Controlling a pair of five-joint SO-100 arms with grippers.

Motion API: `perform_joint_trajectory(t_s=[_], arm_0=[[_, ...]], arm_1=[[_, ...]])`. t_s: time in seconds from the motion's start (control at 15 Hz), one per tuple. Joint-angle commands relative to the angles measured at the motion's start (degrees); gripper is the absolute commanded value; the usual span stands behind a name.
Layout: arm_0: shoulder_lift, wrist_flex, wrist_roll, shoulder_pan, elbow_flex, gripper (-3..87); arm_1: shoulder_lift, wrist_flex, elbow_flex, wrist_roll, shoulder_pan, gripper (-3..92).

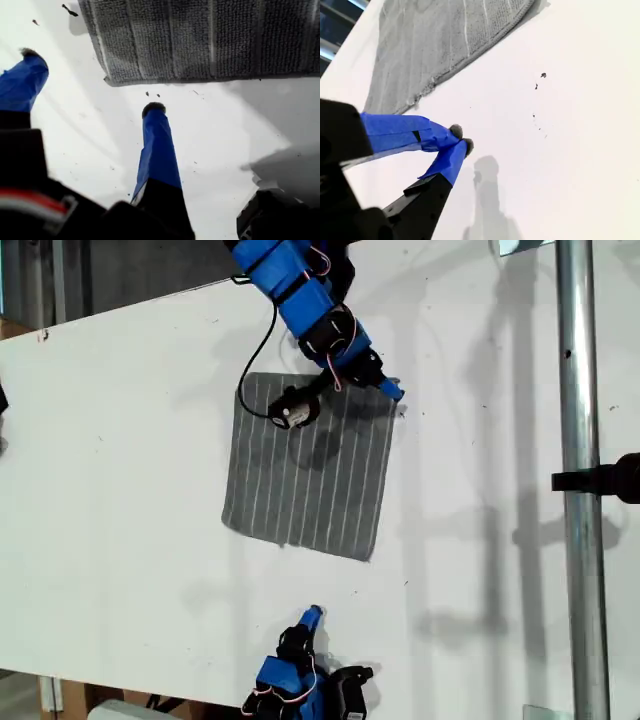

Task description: Grasp corners of a towel and fold twice.

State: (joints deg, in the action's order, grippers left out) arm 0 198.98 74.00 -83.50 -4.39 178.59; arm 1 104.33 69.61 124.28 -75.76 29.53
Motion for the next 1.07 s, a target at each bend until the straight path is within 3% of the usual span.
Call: perform_joint_trajectory(t_s=[0.0,0.53,1.0], arm_0=[[0.18,0.26,-0.53,-0.53,0.0,-2.6],[0.18,0.26,-1.76,-0.7,0.0,-2.6],[0.18,0.26,-1.85,-0.79,0.0,-2.6]], arm_1=[[-2.46,-2.46,0.35,-0.79,0.44,37.7],[-14.24,-4.22,-4.39,-0.26,-2.37,28.5],[-11.6,7.91,-14.06,0.88,-2.02,30.7]])
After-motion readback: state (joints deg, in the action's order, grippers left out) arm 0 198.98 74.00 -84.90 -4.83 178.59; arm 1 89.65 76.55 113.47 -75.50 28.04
